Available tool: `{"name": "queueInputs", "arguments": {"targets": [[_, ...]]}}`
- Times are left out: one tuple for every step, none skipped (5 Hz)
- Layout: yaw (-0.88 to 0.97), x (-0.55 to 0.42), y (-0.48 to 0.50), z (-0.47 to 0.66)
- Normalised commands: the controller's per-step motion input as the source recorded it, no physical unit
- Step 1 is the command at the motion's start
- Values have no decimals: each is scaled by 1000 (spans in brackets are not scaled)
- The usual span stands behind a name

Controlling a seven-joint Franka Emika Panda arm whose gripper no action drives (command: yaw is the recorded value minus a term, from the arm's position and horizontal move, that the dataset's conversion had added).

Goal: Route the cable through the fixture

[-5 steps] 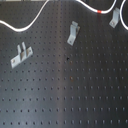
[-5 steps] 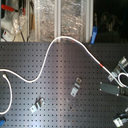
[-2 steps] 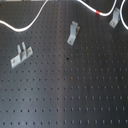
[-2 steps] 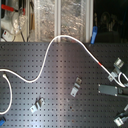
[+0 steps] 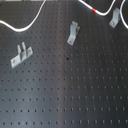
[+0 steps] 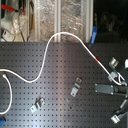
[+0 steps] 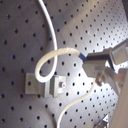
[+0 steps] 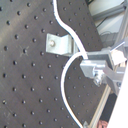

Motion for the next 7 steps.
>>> {"name": "queueInputs", "arguments": {"targets": [[-31,-169,-21,170],[0,-215,-66,92],[0,-220,-69,101],[0,-208,-72,128],[0,-192,-81,140],[0,-182,-141,193],[0,-184,-188,251]]}}
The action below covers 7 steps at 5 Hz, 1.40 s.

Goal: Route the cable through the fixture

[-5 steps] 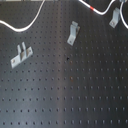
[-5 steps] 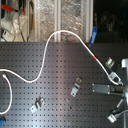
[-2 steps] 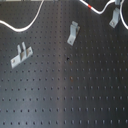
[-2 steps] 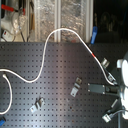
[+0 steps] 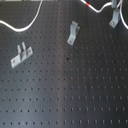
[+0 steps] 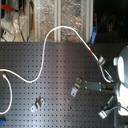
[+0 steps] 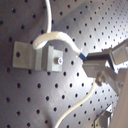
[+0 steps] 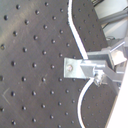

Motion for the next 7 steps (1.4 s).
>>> {"name": "queueInputs", "arguments": {"targets": [[0,-179,-184,240],[0,-223,-172,227],[0,-285,-152,221],[0,-326,-150,225],[0,-310,-126,210],[0,-52,-22,90],[0,-93,-36,303]]}}
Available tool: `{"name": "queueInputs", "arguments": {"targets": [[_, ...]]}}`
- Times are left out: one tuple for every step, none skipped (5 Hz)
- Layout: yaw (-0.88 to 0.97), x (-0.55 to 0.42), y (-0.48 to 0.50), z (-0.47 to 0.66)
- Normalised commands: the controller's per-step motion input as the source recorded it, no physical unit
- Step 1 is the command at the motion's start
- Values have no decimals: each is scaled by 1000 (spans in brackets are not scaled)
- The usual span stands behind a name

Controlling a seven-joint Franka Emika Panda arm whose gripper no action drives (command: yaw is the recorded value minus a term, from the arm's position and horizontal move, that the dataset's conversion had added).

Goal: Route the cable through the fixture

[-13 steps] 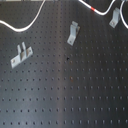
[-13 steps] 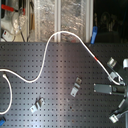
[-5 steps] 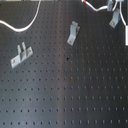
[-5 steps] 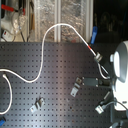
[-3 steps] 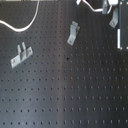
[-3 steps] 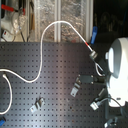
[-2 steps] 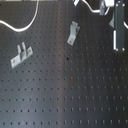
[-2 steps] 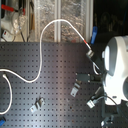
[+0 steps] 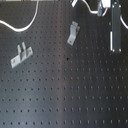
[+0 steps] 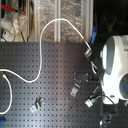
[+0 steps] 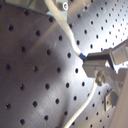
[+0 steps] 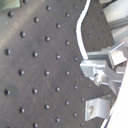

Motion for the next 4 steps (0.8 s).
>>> {"name": "queueInputs", "arguments": {"targets": [[0,-142,-55,405],[0,-124,-45,299],[0,-128,-43,256],[0,-113,0,96]]}}
